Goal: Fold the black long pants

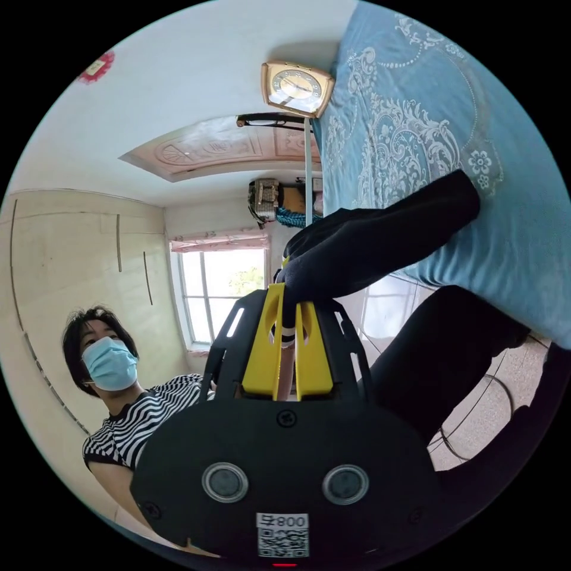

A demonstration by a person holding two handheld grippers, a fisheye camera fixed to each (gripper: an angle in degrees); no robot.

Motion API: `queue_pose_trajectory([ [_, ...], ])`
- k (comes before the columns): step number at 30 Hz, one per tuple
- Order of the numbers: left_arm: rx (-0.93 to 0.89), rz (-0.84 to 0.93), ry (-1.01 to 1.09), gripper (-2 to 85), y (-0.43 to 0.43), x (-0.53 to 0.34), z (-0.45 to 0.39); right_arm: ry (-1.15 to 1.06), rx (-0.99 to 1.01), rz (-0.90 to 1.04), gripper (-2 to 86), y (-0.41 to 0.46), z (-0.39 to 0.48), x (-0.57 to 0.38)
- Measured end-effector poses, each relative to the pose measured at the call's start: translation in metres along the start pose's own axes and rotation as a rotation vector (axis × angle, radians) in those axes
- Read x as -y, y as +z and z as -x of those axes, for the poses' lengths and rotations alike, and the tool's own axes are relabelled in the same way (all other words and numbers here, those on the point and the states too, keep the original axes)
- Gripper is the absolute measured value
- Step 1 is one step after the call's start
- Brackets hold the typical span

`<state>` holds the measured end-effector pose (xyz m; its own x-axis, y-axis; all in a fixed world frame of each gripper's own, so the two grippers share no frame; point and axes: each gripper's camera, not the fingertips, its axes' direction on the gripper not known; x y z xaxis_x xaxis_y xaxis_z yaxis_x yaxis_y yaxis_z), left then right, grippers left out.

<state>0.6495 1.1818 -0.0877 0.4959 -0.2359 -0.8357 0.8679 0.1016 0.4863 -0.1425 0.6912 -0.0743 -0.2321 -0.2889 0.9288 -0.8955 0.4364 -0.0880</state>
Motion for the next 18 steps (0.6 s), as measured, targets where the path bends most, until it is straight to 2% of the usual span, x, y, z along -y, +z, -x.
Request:
queue_pose_trajectory([
  [10, -0.135, 0.128, 0.196, 6.4, 0.127, -0.075, 0.054, -0.166, -0.001, -0.116, 0.0, -0.082, 0.133, -0.119],
  [18, -0.2, 0.299, 0.3, 6.4, 0.284, -0.141, 0.121, -0.271, 0.02, -0.288, 0.0, -0.176, 0.212, -0.212],
])
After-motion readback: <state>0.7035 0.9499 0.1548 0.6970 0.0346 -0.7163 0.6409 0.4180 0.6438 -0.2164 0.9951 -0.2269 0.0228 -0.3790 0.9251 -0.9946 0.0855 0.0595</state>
